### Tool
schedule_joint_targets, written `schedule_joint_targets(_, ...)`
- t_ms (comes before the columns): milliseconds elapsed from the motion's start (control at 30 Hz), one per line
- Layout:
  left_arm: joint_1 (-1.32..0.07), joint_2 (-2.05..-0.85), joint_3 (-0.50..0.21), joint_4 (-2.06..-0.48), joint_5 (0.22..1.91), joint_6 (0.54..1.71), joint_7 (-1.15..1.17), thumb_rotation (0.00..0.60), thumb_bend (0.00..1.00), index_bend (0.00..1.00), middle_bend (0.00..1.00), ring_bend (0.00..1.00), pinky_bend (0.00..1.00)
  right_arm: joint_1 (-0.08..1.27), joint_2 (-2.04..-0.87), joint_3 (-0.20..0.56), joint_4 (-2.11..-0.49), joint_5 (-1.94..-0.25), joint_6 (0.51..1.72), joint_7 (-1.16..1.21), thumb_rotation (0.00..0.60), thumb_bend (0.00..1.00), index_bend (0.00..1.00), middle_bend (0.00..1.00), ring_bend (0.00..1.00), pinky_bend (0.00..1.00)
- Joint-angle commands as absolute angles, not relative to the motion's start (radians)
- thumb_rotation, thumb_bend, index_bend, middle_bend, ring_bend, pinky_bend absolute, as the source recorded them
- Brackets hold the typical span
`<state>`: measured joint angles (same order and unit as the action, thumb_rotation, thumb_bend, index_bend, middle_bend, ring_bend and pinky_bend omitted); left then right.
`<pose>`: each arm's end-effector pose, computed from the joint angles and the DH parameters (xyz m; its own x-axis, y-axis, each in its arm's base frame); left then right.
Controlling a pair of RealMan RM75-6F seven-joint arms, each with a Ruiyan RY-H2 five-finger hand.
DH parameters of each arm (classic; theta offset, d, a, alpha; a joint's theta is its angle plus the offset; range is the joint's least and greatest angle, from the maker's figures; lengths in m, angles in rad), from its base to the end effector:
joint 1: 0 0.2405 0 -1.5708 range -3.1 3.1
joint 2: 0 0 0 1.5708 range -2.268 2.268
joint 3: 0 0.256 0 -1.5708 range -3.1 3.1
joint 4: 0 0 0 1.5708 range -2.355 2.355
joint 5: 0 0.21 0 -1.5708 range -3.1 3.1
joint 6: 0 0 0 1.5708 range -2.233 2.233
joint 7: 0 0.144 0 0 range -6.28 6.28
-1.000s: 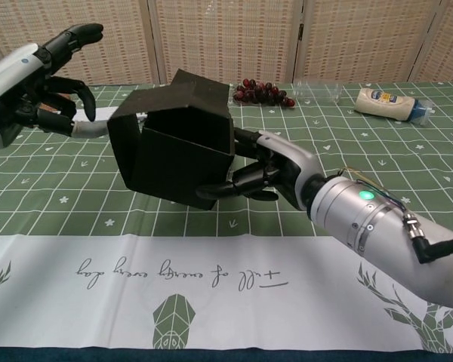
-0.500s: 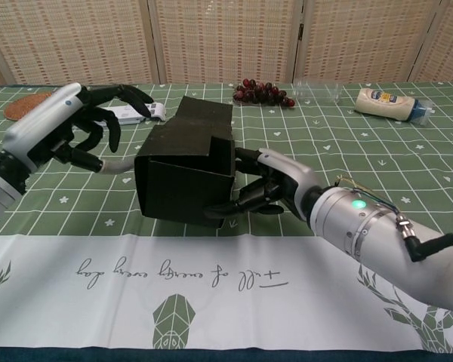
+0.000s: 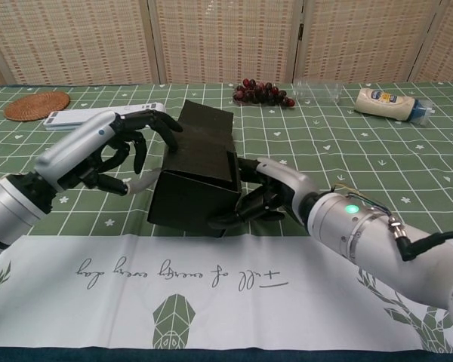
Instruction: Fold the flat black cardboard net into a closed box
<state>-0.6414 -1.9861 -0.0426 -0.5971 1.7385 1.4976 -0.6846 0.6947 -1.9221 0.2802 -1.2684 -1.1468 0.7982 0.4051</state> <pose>-0.1787 0.3176 -0.0569 -0.0187 0.1652 0.9861 0.7503 -0.6496 0.1231 -0.1073 -0.3091 -0.1250 -0.4095 -0.5768 0.7068 -0.8773 0.0363 -0.4786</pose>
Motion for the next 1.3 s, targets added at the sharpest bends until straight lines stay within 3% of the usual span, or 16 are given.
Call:
schedule_joint_targets(33,-0.656,-2.002,-0.023,-0.554,1.753,1.512,-0.689,0.600,0.16,0.40,0.27,0.61,0.91,0.698,-1.923,0.281,-1.263,-1.144,0.794,0.396,0.600,0.49,0.39,0.47,0.82,1.00)
schedule_joint_targets(867,-0.682,-2.030,0.090,-0.364,1.798,1.551,-0.679,0.600,0.16,0.42,0.30,0.61,0.91,0.702,-1.893,0.279,-1.314,-1.130,0.801,0.294,0.600,0.49,0.39,0.46,0.82,1.00)
schedule_joint_targets(1300,-0.705,-2.036,0.124,-0.311,1.809,1.563,-0.669,0.600,0.16,0.50,0.37,0.62,0.91,0.703,-1.857,0.277,-1.378,-1.081,0.777,0.244,0.600,0.51,0.39,0.46,0.82,1.00)
